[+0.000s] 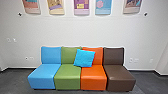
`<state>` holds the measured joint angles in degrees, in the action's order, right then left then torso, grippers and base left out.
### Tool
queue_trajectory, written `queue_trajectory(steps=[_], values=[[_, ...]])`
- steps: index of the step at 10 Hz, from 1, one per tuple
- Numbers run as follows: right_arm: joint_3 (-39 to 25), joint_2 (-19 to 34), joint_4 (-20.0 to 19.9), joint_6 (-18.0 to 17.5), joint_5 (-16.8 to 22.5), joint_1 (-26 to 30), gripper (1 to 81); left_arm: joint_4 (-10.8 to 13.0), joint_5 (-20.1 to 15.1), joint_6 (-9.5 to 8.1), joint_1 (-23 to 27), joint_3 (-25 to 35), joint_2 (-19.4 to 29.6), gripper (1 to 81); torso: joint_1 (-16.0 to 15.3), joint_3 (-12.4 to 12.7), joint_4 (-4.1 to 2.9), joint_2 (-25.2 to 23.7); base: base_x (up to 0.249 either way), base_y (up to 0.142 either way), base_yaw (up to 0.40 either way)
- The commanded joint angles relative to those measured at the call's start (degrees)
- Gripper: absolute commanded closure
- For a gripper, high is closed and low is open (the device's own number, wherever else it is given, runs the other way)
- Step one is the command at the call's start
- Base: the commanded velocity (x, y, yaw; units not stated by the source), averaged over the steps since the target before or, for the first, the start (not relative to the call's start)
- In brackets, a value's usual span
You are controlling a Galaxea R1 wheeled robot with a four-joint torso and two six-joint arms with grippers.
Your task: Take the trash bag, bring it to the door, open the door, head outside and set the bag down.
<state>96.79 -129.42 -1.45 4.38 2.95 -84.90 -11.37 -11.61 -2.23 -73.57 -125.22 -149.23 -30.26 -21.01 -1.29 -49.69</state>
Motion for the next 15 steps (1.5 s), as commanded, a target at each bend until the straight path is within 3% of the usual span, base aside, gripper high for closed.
queue_trajectory(steps=[1,7,8,9,10,13,15], values=[[-4.6,5.0,-3.0,-0.2,3.7,4.9,1.0,-0.8,-4.1,-0.05,4.6,0.6,1.5,1.0,-3.6,-5.3,0.0,-5.6,0.0,0.0,0.0],[-12.2,12.2,-8.7,-0.2,9.5,13.3,1.0,-1.7,-5.3,-0.14,6.7,1.7,1.7,1.0,-11.2,-16.5,0.0,-17.5,0.0,0.0,0.0],[-12.9,12.7,-9.8,-0.2,11.6,15.0,1.0,-2.4,-5.4,-0.14,7.3,2.4,1.8,1.0,-12.4,-12.9,0.0,-19.4,0.0,0.0,0.0],[-13.5,13.0,-10.5,-0.2,13.3,16.2,1.0,-3.0,-6.0,-0.14,8.1,2.8,1.9,1.0,-17.0,-13.9,0.0,-26.3,0.0,0.0,0.0],[-13.7,13.0,-10.5,-0.2,13.5,16.4,1.0,-3.5,-6.1,-0.06,9.0,2.8,1.9,1.0,-14.2,-14.3,0.0,-22.1,0.0,0.0,0.0],[-14.3,13.6,-10.4,-0.2,13.5,16.2,1.0,-5.0,-6.4,-0.14,11.9,2.6,2.0,1.0,-17.9,-14.9,0.0,-28.0,0.0,0.0,0.0],[-14.3,14.0,-10.4,-0.2,13.5,16.0,1.0,-6.3,-9.0,-0.14,14.6,2.4,2.2,1.0,-20.5,-14.9,0.0,-32.0,0.0,0.0,0.0]])
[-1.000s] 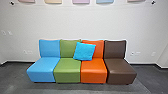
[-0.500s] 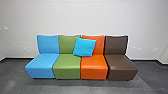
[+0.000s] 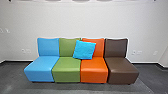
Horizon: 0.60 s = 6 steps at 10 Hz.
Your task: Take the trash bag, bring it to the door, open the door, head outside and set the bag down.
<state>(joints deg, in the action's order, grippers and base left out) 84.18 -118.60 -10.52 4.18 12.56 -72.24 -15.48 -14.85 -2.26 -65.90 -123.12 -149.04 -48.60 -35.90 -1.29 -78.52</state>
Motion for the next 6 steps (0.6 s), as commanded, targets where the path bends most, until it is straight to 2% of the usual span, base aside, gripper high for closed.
queue_trajectory(steps=[1,2,3,4,5,6], values=[[-2.0,3.4,-1.3,0.0,3.9,3.5,1.0,-2.2,-5.9,-0.12,7.9,0.3,2.0,1.0,-3.6,0.0,0.0,-5.6,0.0,0.0,0.0],[-2.6,3.9,-1.3,0.0,3.9,3.7,1.0,-2.3,-6.2,-0.21,8.8,0.3,2.0,1.0,-4.7,0.0,0.0,-7.4,0.0,0.0,0.0],[-3.7,4.9,-1.6,0.0,3.8,4.0,1.0,-2.3,-7.4,-0.29,9.6,0.3,1.8,1.0,-6.1,-1.9,0.0,-9.6,0.0,0.0,0.0],[-6.8,6.9,-2.3,-0.1,3.7,5.3,1.0,-2.4,-7.7,-0.29,10.5,0.3,1.6,1.0,-7.4,-5.2,0.0,-11.7,0.0,0.0,0.0],[-9.2,8.5,-2.8,-0.1,3.7,6.6,1.0,-3.7,-7.8,-0.29,11.3,0.3,1.5,1.0,-8.2,-5.8,0.0,-13.1,0.0,0.0,0.0],[-10.8,9.8,-3.4,-0.1,3.9,7.9,1.0,-3.9,-7.9,-0.29,11.9,0.3,1.4,1.0,-9.2,-6.9,0.0,-14.5,0.0,0.0,0.0]])
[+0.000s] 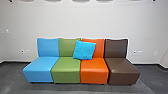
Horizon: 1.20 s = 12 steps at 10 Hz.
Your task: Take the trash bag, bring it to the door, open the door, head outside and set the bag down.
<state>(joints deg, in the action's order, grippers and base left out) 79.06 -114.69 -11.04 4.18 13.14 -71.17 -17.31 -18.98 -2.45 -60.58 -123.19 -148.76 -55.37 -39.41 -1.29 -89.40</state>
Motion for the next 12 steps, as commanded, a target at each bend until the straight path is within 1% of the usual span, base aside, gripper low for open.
queue_trajectory(steps=[1,3,4,5,6,8,9,10,11,12], values=[[-6.1,6.4,-3.7,0.0,3.5,8.0,1.0,-2.1,-3.8,-0.1,6.9,0.3,0.9,1.0,-3.5,-5.1,0.0,-5.4,0.0,0.0,0.0],[-6.3,7.0,-4.6,-0.1,6.5,10.0,1.0,-2.4,-3.8,-0.1,7.7,0.3,0.8,1.0,-6.0,-8.7,0.0,-9.3,0.0,0.0,0.0],[-6.6,7.3,-4.7,0.0,7.2,11.1,1.0,-2.4,-3.9,-0.1,8.2,0.3,0.8,1.0,-7.3,-10.7,0.0,-11.5,0.0,0.0,0.0],[-7.3,8.1,-4.7,-0.1,7.8,12.1,1.0,-2.5,-4.8,-0.19,9.2,0.2,0.7,1.0,-8.5,-12.4,0.0,-13.2,0.0,0.0,0.0],[-7.9,8.6,-4.7,-0.1,7.8,12.6,1.0,-2.8,-6.5,-0.19,10.2,-0.6,0.3,1.0,-9.9,-10.6,0.0,-15.5,0.0,0.0,0.0],[-7.7,8.7,-4.7,-0.1,7.9,12.9,1.0,-3.1,-7.3,-0.19,11.8,-3.2,-1.7,1.0,-12.2,-11.9,0.0,-18.9,0.0,0.0,0.0],[-7.7,8.9,-4.7,0.0,7.9,12.9,1.0,-3.2,-8.4,-0.19,12.6,-4.8,-2.9,1.0,-13.1,-12.3,0.0,-20.5,0.0,0.0,0.0],[-7.8,9.3,-4.7,0.0,7.9,13.1,1.0,-3.8,-8.9,-0.19,13.2,-6.4,-4.1,1.0,-14.3,-12.6,0.0,-22.4,0.0,0.0,0.0],[-7.7,9.4,-4.7,-0.1,7.9,13.2,1.0,-5.4,-8.9,-0.19,13.8,-7.4,-4.7,1.0,-15.6,-12.7,0.0,-24.4,0.0,0.0,0.0],[-7.7,9.5,-4.7,-0.4,7.9,13.3,1.0,-8.9,-8.9,-0.19,14.3,-8.3,-4.8,1.0,-16.9,-12.7,0.0,-26.5,0.0,0.0,0.0]])
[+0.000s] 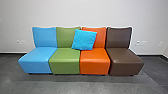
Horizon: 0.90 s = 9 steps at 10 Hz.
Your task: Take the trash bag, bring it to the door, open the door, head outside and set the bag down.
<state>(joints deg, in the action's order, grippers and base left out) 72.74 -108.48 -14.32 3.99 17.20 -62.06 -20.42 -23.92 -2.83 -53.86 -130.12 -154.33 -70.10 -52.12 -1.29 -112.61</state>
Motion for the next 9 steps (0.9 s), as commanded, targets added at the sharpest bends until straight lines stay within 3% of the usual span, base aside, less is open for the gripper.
queue_trajectory(steps=[1,2,3,4,6,9], values=[[-1.4,3.2,-1.4,-0.2,3.8,4.4,1.0,-10.0,-3.9,0.1,8.1,-2.0,0.9,1.0,-3.5,0.0,0.0,-5.4,0.0,0.0,0.0],[-1.6,3.3,-1.5,-0.4,3.8,4.5,1.0,-12.5,-3.9,0.1,8.6,-2.7,0.8,1.0,-4.8,0.0,0.0,-7.5,0.0,0.0,0.0],[-1.6,3.3,-1.3,-0.8,3.9,5.0,1.0,-13.3,-3.9,0.1,9.1,-3.3,0.6,1.0,-6.1,0.0,0.0,-9.6,0.0,0.0,0.0],[-1.8,3.7,-1.4,-0.8,3.8,5.1,1.0,-13.4,-3.9,0.1,9.6,-3.5,0.2,1.0,-7.5,-5.4,0.0,-11.8,0.0,0.0,0.0],[-2.5,4.4,-1.3,-1.6,4.1,6.8,1.0,-13.2,-4.0,0.1,10.3,-3.6,-0.5,1.0,-9.2,-6.4,0.0,-14.9,0.0,0.0,0.0],[-4.5,5.7,-1.5,-4.1,9.8,13.6,1.0,-13.0,-5.1,0.1,10.6,-4.0,-1.0,1.0,-12.7,-11.6,0.0,-20.5,0.0,0.0,0.0]])
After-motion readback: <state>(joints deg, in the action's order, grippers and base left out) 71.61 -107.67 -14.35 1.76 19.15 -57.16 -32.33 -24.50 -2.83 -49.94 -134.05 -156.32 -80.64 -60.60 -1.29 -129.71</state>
